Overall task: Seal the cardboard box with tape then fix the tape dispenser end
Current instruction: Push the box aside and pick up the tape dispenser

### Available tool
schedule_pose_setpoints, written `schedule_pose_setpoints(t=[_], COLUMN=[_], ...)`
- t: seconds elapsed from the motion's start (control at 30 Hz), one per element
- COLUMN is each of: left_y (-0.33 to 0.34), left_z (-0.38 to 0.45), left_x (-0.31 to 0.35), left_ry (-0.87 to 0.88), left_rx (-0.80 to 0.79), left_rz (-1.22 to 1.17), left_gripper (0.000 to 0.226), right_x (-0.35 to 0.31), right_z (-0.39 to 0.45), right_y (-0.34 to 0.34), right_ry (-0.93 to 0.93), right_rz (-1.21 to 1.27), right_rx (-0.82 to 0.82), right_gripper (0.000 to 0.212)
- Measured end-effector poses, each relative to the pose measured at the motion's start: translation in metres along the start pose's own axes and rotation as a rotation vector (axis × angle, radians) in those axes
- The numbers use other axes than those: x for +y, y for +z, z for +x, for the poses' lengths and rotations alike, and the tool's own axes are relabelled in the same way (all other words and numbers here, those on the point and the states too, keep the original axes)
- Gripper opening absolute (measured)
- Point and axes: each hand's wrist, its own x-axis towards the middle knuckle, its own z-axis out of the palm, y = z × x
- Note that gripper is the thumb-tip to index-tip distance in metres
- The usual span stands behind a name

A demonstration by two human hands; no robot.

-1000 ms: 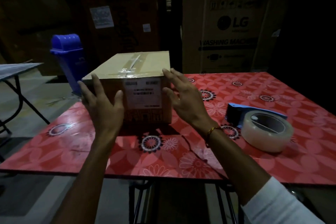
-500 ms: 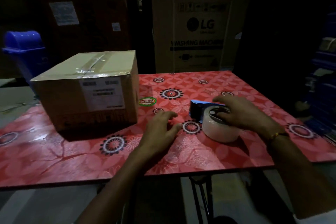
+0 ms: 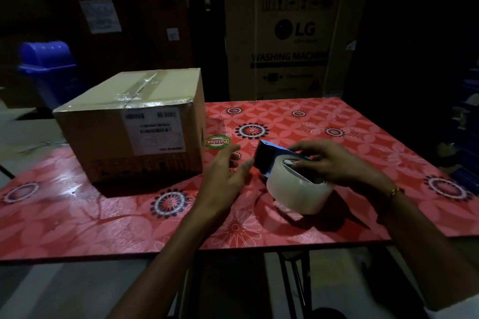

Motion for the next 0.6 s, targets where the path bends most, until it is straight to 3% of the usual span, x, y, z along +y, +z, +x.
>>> schedule_pose_setpoints(t=[0.1,0.23,0.37,0.6], left_y=[-0.013,-0.031,-0.038,-0.031], left_z=[-0.009,-0.023,-0.025,-0.018], left_x=[-0.002,0.005,0.001,0.002], left_ry=[-0.006,-0.058,-0.053,-0.105], left_rx=[0.058,0.111,0.13,0.218], left_rz=[-0.075,-0.304,-0.288,-0.371], left_gripper=[0.029,0.029,0.033,0.011], right_x=[-0.017,-0.032,-0.043,-0.042], right_z=[-0.004,-0.008,-0.009,-0.012], right_y=[0.014,0.034,0.053,0.076], right_ry=[0.019,0.023,0.032,0.12], right_rz=[0.213,0.411,0.546,0.699], right_rx=[-0.043,-0.065,-0.056,0.001], right_gripper=[0.029,0.025,0.021,0.02])
